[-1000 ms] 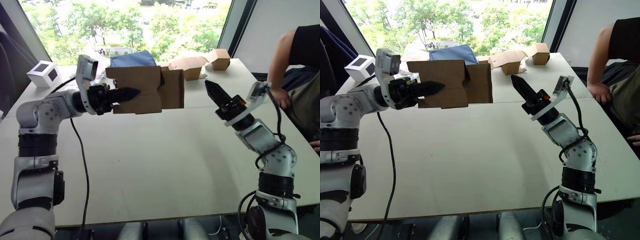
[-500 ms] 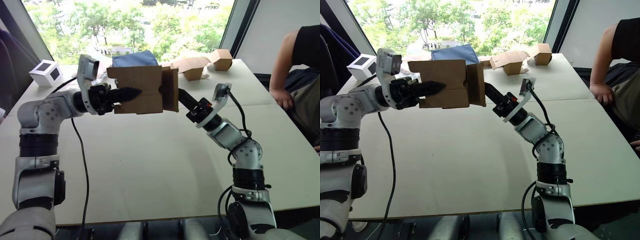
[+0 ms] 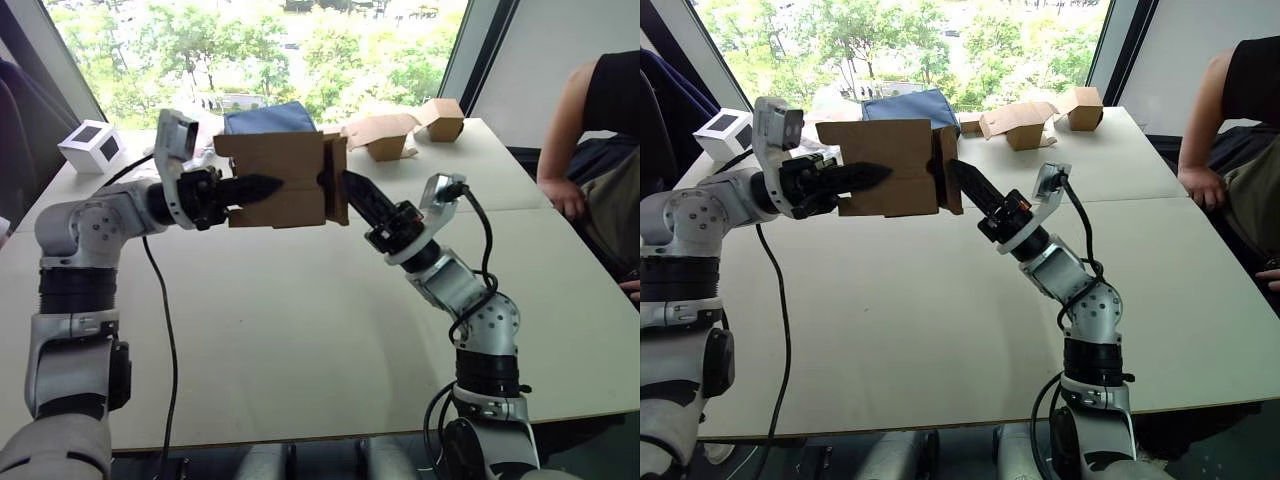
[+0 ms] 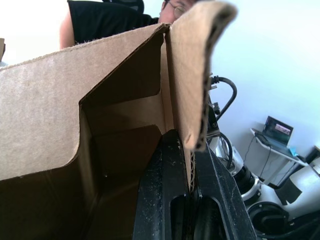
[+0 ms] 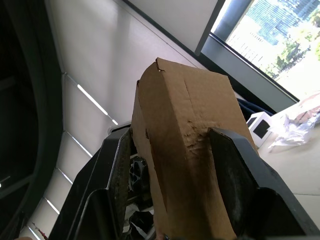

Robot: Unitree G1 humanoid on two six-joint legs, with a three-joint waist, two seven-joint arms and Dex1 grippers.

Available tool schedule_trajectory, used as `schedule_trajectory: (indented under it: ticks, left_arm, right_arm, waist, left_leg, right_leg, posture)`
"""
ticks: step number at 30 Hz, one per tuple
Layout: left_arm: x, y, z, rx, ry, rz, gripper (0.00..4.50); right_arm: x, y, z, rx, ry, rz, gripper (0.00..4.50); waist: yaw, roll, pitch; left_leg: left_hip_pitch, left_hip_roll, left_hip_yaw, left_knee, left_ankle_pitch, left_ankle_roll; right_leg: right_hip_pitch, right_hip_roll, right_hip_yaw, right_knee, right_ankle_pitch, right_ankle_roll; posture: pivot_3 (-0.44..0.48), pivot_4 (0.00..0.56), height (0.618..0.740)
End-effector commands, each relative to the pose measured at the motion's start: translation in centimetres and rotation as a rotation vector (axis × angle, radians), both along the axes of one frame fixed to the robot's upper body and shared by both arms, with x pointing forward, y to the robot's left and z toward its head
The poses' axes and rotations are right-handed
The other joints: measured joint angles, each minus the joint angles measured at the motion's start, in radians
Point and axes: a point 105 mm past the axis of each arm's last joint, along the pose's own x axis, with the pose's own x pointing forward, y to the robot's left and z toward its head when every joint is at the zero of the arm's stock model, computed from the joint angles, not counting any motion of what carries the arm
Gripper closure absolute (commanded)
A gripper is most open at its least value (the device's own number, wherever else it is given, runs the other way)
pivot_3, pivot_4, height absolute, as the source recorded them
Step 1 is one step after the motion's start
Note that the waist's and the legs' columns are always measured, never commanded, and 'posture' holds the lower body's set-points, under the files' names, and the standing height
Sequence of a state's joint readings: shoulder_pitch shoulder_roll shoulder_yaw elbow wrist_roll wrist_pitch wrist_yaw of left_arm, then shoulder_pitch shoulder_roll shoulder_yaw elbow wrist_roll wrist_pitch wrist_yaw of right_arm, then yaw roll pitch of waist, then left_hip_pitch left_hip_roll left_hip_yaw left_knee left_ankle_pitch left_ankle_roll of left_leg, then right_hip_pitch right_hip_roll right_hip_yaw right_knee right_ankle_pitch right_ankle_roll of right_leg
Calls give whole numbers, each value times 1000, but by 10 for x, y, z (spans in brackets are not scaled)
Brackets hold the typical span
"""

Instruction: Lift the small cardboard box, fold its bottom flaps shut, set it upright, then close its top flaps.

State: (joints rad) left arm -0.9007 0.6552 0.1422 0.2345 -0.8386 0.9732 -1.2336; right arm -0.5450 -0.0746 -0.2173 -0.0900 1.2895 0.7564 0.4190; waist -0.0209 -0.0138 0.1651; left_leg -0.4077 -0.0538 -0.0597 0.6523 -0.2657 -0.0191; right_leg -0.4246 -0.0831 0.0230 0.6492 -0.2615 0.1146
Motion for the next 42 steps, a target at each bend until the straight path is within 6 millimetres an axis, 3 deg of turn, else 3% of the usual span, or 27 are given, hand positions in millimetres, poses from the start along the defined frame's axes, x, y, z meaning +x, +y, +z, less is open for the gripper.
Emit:
schedule_trajectory:
  ticks: [1, 42]
  left_arm:
    - [-2, 1, 15, -18, -59, 4, 4500]
    - [-5, -5, 4, 9, -84, -10, 4500]
  right_arm:
    - [-1, 0, 13, 47, -41, 6, 2226]
    - [5, 21, 11, 78, 4, -24, 2226]
  waist:
    - [0, 0, 0]
    - [-1, 0, 0]
  left_leg:
    - [0, 0, 0, 0, 0, 0]
    - [0, 0, 0, 0, 0, -1]
  right_leg:
    - [0, 0, 0, 0, 0, 0]
    - [0, 0, 0, 0, 0, 0]
  posture:
    - [0, 150, 740]
    - [0, 150, 740]
